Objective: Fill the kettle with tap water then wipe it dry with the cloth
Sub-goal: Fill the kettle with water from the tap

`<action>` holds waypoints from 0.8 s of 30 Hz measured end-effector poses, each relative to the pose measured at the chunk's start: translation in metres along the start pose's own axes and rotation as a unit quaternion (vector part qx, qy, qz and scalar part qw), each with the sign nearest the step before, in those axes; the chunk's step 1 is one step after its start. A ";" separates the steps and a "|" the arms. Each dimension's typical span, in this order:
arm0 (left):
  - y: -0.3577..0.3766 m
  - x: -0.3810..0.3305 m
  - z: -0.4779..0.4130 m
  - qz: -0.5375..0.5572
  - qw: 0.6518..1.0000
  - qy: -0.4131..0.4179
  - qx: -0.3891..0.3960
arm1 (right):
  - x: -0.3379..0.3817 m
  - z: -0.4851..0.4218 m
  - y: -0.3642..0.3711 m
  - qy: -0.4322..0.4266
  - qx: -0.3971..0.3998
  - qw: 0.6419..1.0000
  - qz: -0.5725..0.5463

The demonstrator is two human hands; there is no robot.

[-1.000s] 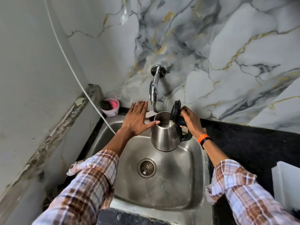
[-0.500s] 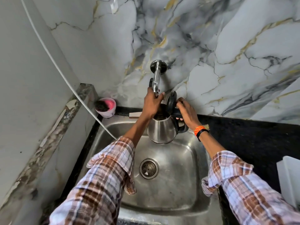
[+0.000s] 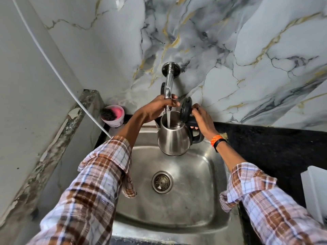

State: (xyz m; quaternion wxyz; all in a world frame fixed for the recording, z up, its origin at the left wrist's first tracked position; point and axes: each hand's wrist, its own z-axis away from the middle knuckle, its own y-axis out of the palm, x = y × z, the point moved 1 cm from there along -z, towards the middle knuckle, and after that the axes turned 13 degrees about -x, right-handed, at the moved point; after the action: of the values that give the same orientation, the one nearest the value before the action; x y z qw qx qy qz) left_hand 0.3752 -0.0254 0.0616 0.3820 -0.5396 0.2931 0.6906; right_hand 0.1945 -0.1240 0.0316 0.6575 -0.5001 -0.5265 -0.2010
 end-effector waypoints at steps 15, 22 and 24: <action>-0.047 0.069 0.034 -0.335 0.939 0.075 -0.014 | 0.002 0.012 -0.005 -0.009 -0.008 1.000 0.014; -0.040 0.081 0.042 -0.399 0.894 0.205 -0.004 | 0.004 0.014 -0.005 -0.010 -0.020 1.000 0.008; -0.039 0.082 0.040 -0.403 0.891 0.210 -0.008 | 0.003 0.014 -0.005 -0.009 -0.023 1.000 0.008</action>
State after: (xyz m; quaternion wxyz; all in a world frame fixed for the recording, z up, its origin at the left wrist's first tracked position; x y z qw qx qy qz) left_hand 0.3765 0.0453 -0.0073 0.5528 -0.7467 0.1188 0.3504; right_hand 0.1848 -0.1135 0.0354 0.6427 -0.5213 -0.5234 -0.2034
